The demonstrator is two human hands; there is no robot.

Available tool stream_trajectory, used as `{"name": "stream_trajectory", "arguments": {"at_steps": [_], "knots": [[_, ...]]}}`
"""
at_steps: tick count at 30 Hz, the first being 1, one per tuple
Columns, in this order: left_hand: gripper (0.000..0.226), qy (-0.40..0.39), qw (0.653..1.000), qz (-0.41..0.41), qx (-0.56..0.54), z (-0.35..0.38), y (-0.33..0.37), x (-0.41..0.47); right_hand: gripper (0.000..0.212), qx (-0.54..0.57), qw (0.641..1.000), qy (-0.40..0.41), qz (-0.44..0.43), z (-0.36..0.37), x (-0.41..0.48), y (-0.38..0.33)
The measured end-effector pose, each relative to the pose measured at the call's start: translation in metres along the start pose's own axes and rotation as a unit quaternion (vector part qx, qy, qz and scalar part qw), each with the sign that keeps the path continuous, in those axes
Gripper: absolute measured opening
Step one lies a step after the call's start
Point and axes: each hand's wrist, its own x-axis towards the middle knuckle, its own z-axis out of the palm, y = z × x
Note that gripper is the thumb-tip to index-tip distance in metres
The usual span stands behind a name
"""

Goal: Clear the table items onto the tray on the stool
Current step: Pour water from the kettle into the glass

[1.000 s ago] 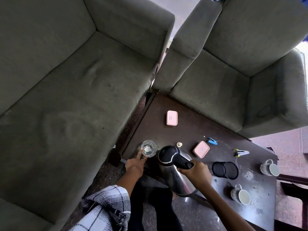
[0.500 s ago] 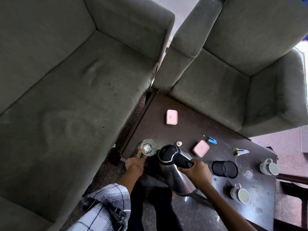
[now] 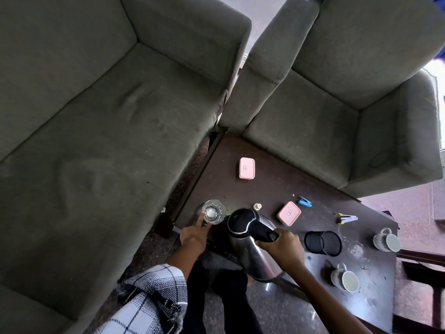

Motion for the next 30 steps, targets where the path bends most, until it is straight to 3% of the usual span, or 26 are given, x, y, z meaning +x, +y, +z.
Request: {"name": "stream_trajectory", "arguments": {"at_steps": [30], "knots": [[0.078,0.002,1.0,0.002,0.002,-0.0007,0.0006,-0.0018,0.036,-0.003,1.0,0.01,0.005,-0.0017,0.0008,0.0009]]}}
